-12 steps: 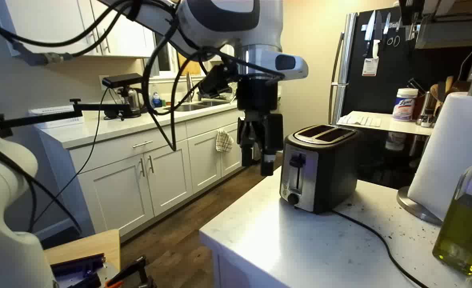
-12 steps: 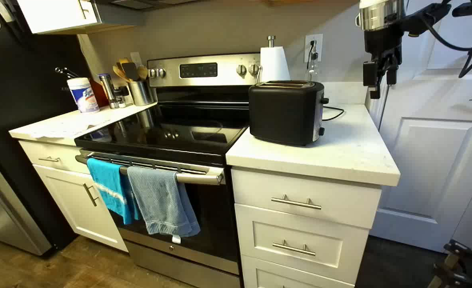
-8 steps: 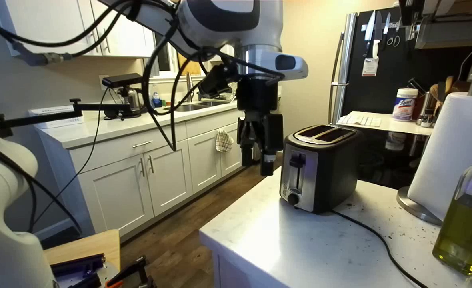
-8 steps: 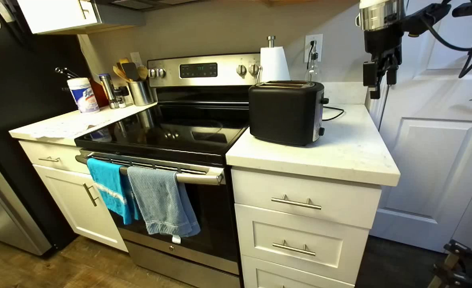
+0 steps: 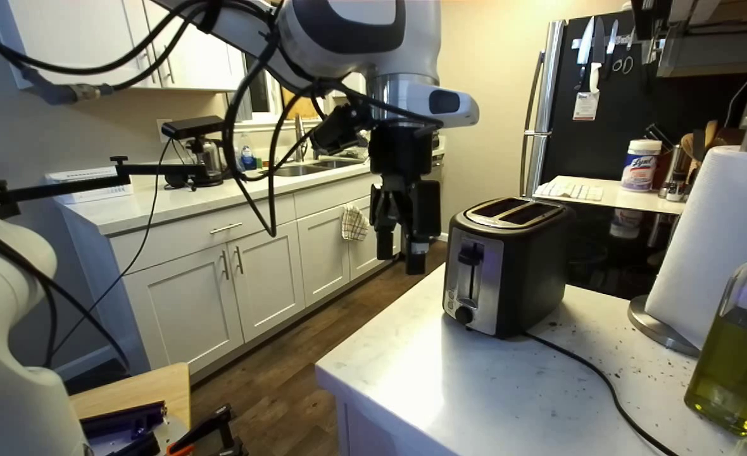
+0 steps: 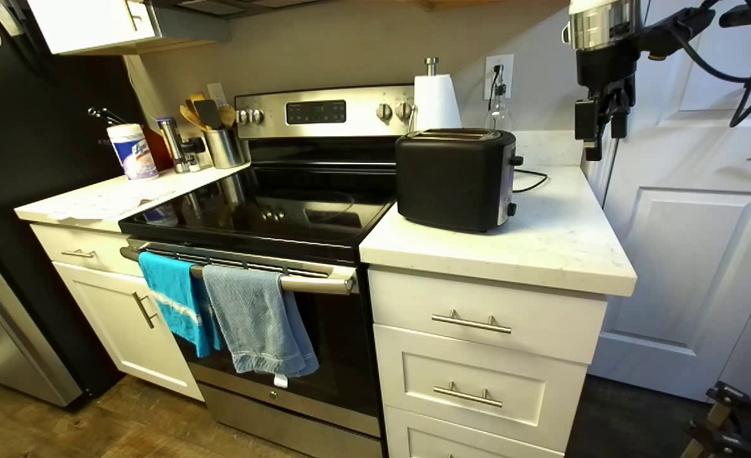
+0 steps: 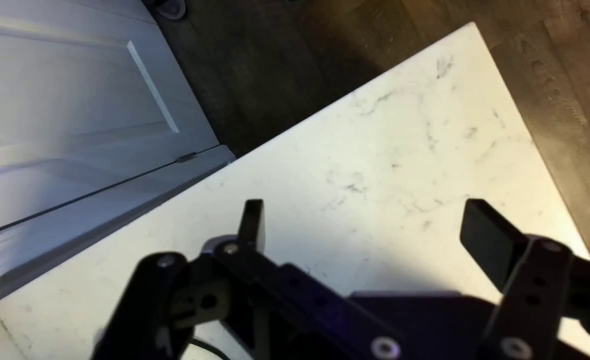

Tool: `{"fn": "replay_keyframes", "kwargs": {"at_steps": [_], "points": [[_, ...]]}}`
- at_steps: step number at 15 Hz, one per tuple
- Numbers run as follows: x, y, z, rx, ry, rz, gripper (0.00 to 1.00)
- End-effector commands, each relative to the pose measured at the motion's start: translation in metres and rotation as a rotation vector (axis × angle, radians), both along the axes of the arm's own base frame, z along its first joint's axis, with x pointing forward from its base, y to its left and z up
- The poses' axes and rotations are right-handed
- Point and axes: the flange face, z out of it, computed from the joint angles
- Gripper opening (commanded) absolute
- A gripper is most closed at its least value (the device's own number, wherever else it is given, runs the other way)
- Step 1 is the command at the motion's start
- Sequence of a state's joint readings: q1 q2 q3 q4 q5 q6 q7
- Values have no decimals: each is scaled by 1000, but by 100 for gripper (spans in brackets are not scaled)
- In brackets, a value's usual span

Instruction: Push the lever on the toaster downwards.

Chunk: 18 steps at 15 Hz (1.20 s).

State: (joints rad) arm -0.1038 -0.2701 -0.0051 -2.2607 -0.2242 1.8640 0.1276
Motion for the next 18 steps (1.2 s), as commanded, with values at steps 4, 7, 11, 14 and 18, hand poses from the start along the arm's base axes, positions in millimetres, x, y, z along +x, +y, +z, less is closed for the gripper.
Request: {"fn": "replay_keyframes", "kwargs": {"at_steps": [4, 7, 11, 14, 18], "points": [[-22, 21, 4, 149, -49, 48, 100], [-27, 20, 5, 106, -86, 31, 100], [-30, 23, 5, 73, -148, 56, 100], [-29, 20, 4, 51, -199, 55, 100], [-28, 19, 8, 44, -242, 46, 100]]}}
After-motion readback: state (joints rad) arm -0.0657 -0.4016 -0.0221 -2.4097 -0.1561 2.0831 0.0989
